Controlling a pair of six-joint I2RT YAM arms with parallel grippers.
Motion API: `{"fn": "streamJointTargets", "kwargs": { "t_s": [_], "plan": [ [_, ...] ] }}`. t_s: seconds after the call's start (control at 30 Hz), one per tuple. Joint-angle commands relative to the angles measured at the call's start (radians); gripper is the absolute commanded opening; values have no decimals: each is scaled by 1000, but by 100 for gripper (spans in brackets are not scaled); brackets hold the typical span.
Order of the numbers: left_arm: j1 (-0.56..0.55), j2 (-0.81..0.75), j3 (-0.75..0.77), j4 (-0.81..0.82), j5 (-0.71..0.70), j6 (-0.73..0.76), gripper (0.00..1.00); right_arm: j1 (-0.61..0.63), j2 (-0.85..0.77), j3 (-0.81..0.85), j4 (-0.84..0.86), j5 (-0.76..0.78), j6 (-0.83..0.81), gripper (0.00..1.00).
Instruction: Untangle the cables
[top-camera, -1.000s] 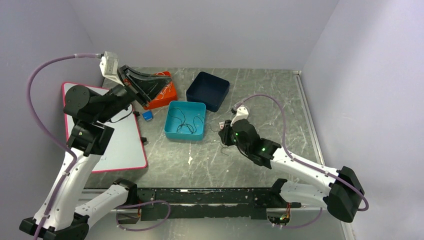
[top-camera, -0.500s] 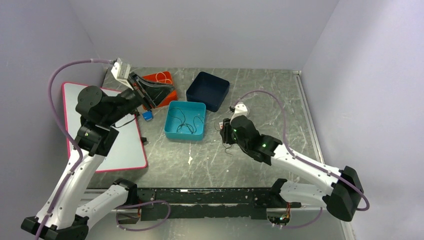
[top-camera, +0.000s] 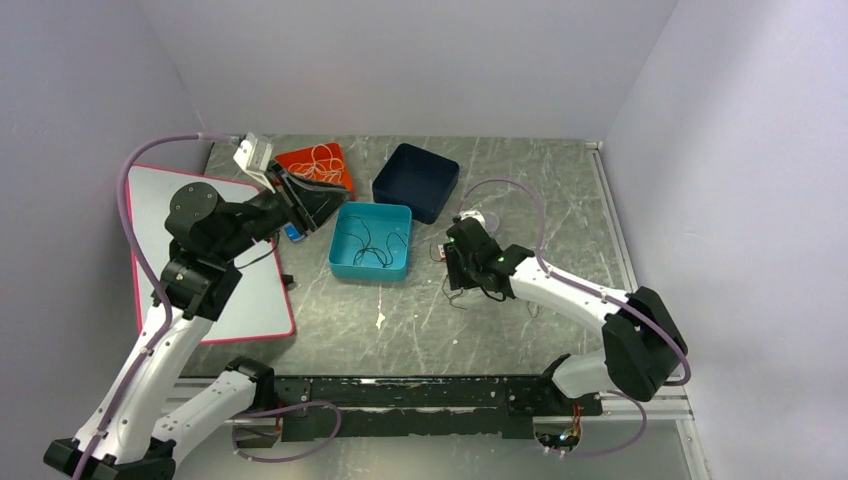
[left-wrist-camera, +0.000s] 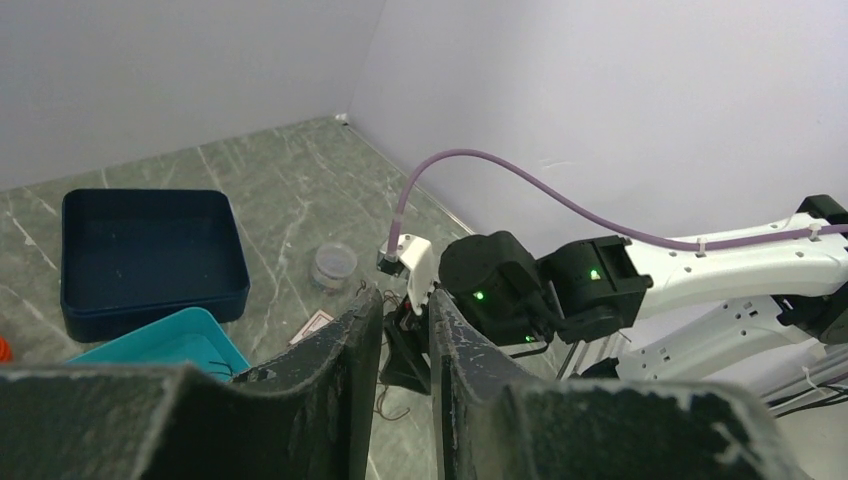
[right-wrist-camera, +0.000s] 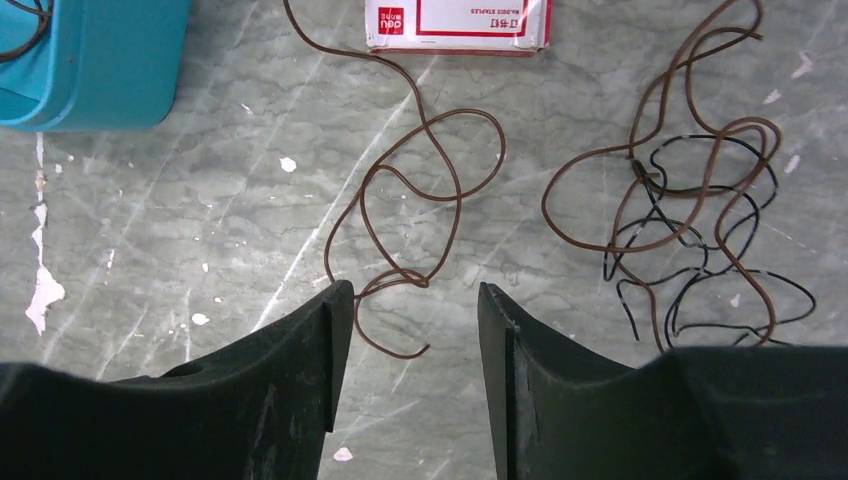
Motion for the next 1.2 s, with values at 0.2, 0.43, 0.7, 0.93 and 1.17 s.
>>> {"fn": "streamJointTargets", "kwargs": {
  "t_s": [0.2,0.43,0.7,0.93,1.17],
  "plan": [
    [5,-18,-35,0,-2,-5,29,-63,100,-27,72,-105,-68,56],
    [5,-24,-34,-17,-7,-1,28,-70,181,-34,128,-107,-61,54],
    [5,-39,-47,-27,-33,0,26,-69,123,-73,186,-89,-47,15],
    [5,-29,-50,-36,-41,12,25,-70,-104,-79,160,-96,-129,0],
    [6,-32,-46,-118,-105,73,25,-70,-297,-79,175,-217,-247,0]
  ]
}}
